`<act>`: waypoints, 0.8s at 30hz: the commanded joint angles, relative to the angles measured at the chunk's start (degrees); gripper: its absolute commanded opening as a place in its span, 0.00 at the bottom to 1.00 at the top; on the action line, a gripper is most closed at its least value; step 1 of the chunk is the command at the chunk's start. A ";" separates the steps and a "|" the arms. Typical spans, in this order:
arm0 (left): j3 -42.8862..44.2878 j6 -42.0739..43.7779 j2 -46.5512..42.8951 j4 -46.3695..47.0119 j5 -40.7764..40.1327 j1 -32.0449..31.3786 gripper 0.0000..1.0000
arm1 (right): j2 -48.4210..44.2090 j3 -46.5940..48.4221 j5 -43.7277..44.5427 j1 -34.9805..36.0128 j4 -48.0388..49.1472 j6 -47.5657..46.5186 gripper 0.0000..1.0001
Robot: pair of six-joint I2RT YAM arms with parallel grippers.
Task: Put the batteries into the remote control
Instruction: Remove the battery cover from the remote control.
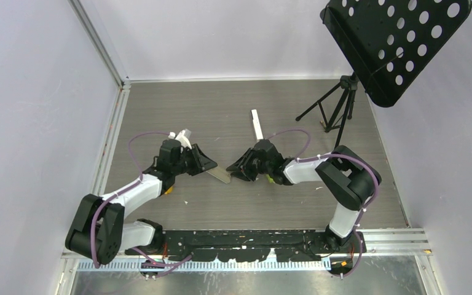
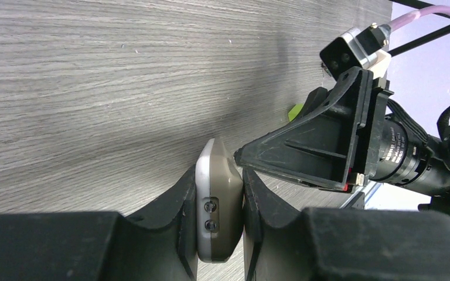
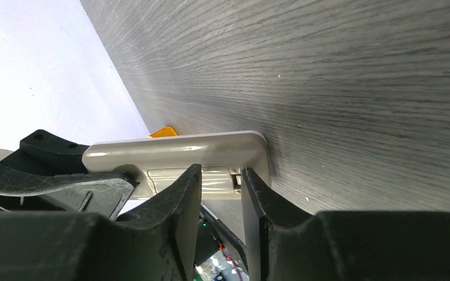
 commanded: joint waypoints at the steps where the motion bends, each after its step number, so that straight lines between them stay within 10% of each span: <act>1: -0.51 0.74 0.75 1.39 -2.37 0.09 0.00 | 1.03 1.63 -2.02 0.52 5.55 3.07 0.33; 24: -0.52 0.65 2.07 1.39 0.92 0.08 0.00 | 4.13 4.06 -1.21 0.98 -0.74 0.43 0.43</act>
